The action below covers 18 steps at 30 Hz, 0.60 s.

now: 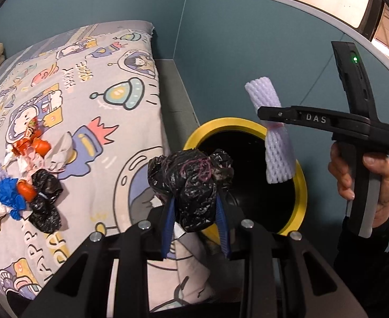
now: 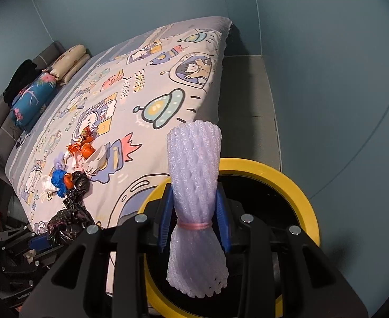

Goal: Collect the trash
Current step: 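Carry the black bag and lavender foam net over the yellow-rimmed bin with both tools, then open the left tool over the bin while the right tool releases the foam net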

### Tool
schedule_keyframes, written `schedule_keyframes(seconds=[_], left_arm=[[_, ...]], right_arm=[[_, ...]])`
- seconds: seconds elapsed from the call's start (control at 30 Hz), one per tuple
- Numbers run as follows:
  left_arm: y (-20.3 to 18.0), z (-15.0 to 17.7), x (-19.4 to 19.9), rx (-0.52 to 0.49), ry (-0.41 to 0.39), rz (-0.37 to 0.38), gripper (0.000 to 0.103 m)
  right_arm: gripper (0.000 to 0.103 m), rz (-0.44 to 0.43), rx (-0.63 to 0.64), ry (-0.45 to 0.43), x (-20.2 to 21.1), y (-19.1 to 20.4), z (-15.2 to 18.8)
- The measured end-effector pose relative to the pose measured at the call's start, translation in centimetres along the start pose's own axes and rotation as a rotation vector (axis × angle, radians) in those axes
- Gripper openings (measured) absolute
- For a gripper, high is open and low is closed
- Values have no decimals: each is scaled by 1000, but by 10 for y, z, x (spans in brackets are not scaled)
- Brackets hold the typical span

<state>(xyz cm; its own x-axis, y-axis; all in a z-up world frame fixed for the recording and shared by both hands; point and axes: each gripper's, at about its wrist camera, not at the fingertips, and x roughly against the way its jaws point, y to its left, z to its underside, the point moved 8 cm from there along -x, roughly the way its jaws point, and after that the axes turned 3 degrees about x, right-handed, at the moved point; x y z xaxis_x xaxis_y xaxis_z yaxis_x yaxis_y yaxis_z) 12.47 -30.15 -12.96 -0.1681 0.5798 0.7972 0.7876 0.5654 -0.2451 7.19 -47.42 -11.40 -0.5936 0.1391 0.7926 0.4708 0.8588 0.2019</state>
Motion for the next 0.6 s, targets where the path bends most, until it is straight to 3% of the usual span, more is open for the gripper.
schedule_keyframes(seconds=[0.6], left_arm=[[-44,11,-45,-60,63,52,27]], right_arm=[[30,11,-62,47,-19,-28,12]])
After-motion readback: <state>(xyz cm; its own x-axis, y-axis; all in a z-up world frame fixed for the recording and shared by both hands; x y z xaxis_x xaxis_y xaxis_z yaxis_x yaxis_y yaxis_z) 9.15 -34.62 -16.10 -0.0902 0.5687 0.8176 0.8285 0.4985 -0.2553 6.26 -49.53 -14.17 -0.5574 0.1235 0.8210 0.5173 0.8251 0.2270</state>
